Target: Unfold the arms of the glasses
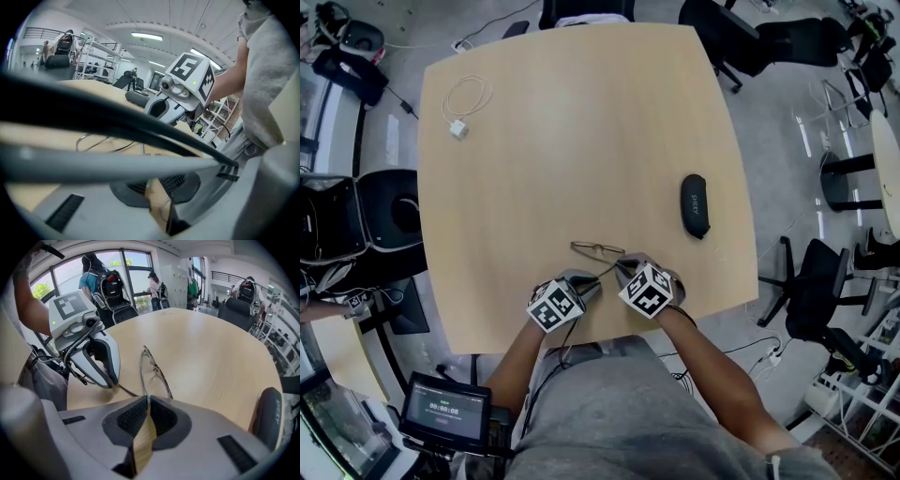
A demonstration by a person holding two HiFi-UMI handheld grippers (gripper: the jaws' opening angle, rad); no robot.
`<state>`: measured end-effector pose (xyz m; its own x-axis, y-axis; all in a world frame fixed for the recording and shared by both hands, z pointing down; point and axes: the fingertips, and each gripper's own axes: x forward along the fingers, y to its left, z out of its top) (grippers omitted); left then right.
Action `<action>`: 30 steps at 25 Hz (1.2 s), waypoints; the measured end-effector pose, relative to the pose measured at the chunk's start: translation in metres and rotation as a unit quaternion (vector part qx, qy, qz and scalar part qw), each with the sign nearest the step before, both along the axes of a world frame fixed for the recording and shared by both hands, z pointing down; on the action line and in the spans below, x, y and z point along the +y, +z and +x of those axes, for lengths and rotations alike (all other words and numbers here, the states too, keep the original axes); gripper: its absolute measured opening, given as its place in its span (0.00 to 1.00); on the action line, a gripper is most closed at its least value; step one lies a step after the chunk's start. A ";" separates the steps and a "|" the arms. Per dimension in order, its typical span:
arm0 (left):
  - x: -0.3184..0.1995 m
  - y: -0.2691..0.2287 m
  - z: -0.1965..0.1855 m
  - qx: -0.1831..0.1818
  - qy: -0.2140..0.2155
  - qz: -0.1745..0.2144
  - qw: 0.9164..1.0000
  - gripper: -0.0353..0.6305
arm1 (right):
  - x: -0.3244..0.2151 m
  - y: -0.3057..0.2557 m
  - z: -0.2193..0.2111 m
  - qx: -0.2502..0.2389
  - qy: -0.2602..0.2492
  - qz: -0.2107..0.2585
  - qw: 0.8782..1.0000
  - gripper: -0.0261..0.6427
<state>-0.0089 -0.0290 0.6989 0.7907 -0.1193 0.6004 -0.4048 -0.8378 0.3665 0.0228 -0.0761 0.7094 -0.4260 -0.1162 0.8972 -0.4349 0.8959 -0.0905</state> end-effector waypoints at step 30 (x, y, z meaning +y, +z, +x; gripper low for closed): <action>-0.079 -0.041 -0.036 0.127 -0.144 -0.024 0.981 0.10 | -0.018 0.000 -0.014 -0.013 -0.044 0.001 0.999 0.08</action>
<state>-0.0448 -0.1077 0.6582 0.8529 -0.3366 0.3992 -0.5133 -0.6806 0.5229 0.0087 -0.0938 0.7093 -0.4570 -0.0787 0.8860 -0.3528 0.9304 -0.0994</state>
